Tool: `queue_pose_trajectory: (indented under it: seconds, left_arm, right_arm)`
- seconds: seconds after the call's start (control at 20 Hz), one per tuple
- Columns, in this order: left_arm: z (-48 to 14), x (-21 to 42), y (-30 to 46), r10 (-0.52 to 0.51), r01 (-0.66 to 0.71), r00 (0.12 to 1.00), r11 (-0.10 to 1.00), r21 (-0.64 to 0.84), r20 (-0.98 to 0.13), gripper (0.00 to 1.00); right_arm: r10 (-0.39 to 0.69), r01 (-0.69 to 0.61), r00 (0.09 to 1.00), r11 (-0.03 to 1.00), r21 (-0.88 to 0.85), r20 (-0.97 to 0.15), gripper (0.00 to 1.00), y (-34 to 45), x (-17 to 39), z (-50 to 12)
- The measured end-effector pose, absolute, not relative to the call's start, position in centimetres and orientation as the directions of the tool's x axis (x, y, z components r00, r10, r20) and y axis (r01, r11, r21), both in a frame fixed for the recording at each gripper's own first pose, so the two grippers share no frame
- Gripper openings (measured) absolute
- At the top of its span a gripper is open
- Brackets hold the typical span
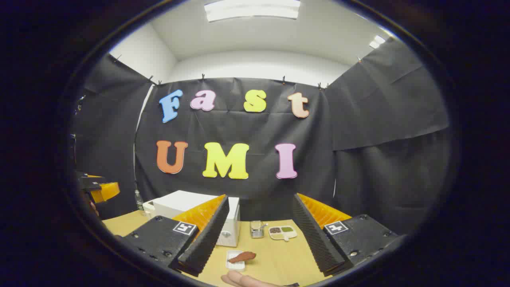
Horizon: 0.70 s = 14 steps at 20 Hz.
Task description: Open the microwave oven with the left hand, put the food in, and close the microwave oven.
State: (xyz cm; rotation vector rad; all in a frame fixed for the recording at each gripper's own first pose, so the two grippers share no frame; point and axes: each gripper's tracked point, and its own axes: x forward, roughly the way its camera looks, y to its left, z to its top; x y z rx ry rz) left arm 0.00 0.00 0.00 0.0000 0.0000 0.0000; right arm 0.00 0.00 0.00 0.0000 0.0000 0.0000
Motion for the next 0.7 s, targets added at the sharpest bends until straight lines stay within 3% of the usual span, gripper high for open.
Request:
queue_pose_trajectory:
  seconds: [0.05,0.1,0.15,0.2,0.25,0.3,0.7]
  left_arm:
    - [0.0,-0.1,-0.5,-0.011,0.011,1.0,1.0,-0.001,-0.001,0.93]
    - [0.0,-0.2,-1.0,-0.025,0.025,1.0,1.0,-0.002,-0.003,0.93]
    - [-0.1,-0.3,-1.4,-0.039,0.039,0.999,0.999,-0.002,-0.009,0.93]
    - [-0.2,-0.5,-1.9,-0.052,0.052,0.999,0.999,-0.001,-0.013,0.93]
    - [-0.2,-0.5,-2.2,-0.061,0.061,0.998,0.998,0.001,-0.015,0.93]
    - [-0.2,-0.7,-2.5,-0.07,0.07,0.997,0.998,0.001,-0.018,0.93]
    - [-0.5,-1.1,-5.0,-0.124,0.125,0.992,0.992,0.036,-0.013,0.93]
  right_arm:
    - [-0.003,0.003,1.0,1.0,-0.005,0.007,1.0,-0.1,-0.1,0.2]
    - [-0.006,0.006,1.0,1.0,-0.008,0.013,0.93,-0.2,-0.2,0.3]
    - [-0.007,0.007,1.0,1.0,-0.007,0.016,0.92,-0.3,-0.4,0.4]
    - [-0.005,0.005,1.0,1.0,-0.002,0.014,1.0,-0.3,-0.5,0.3]
    - [-0.001,0.001,1.0,1.0,0.003,0.014,0.93,-0.2,-0.6,0.2]
    - [0.004,-0.004,1.0,1.0,0.003,0.019,1.0,-0.2,-0.5,0.3]
    - [0.013,-0.013,1.0,1.0,0.012,0.003,1.0,-0.5,0.1,-0.5]
